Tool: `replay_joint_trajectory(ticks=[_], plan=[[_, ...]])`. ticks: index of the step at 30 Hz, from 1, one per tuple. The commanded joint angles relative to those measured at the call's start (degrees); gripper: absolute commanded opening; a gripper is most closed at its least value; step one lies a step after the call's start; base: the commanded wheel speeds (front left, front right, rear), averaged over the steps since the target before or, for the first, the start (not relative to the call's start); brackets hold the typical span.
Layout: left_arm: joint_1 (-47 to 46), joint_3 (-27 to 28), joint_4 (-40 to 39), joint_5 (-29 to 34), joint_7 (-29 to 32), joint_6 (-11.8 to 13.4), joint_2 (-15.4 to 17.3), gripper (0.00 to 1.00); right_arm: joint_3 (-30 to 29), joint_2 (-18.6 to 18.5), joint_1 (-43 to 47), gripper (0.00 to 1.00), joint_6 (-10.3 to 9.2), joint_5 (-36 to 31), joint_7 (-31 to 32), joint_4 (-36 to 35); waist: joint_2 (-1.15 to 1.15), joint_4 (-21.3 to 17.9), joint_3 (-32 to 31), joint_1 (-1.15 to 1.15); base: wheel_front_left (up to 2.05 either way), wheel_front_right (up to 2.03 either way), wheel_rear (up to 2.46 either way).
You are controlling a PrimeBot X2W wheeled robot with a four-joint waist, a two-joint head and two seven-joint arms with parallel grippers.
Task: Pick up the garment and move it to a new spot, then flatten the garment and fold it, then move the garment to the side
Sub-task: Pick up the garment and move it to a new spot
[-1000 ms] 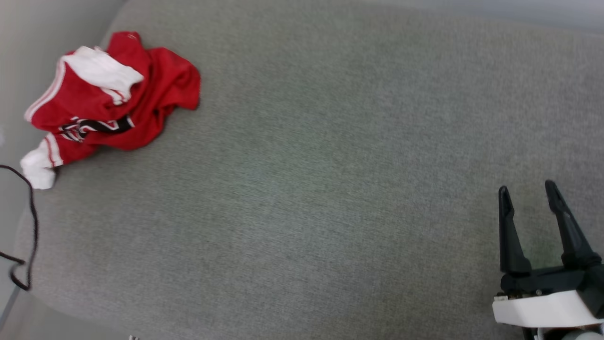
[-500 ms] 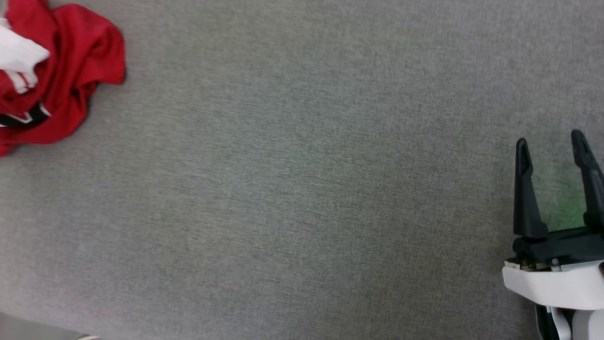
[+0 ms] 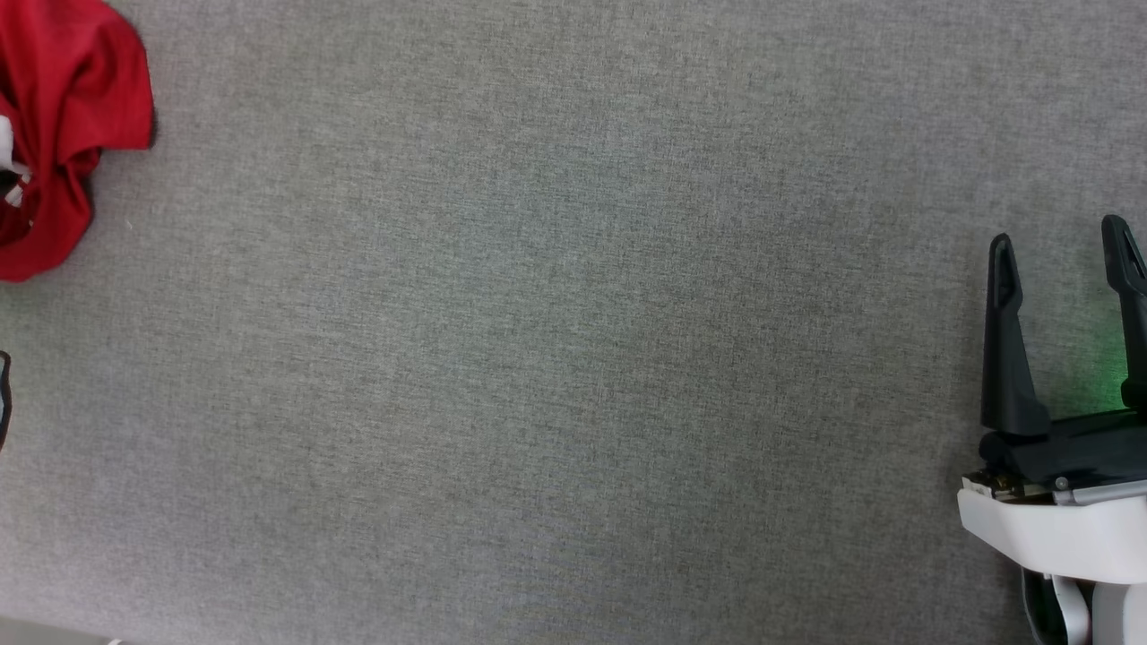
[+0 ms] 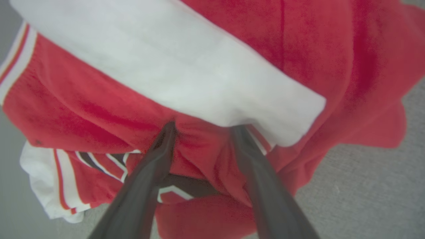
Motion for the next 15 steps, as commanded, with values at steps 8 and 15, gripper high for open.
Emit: replay_joint_trajectory(ticks=[8,15], plan=[[-1.4,-3.8,-0.2,-0.6,-2.2,-0.1,2.6,0.00,0.4,0.1,-0.4,1.00,-0.02,0.7,-0.1,1.2,0.00,0.2,-4.0,0.00,0.00,0.00,0.00],[-5.5,-9.5,-7.9,1.6,-4.9,0.0,7.4,0.00,1.5,0.1,2.1,1.00,-0.02,4.6,-0.1,4.1,0.00,0.6,-13.6,0.00,0.00,0.00,0.00]])
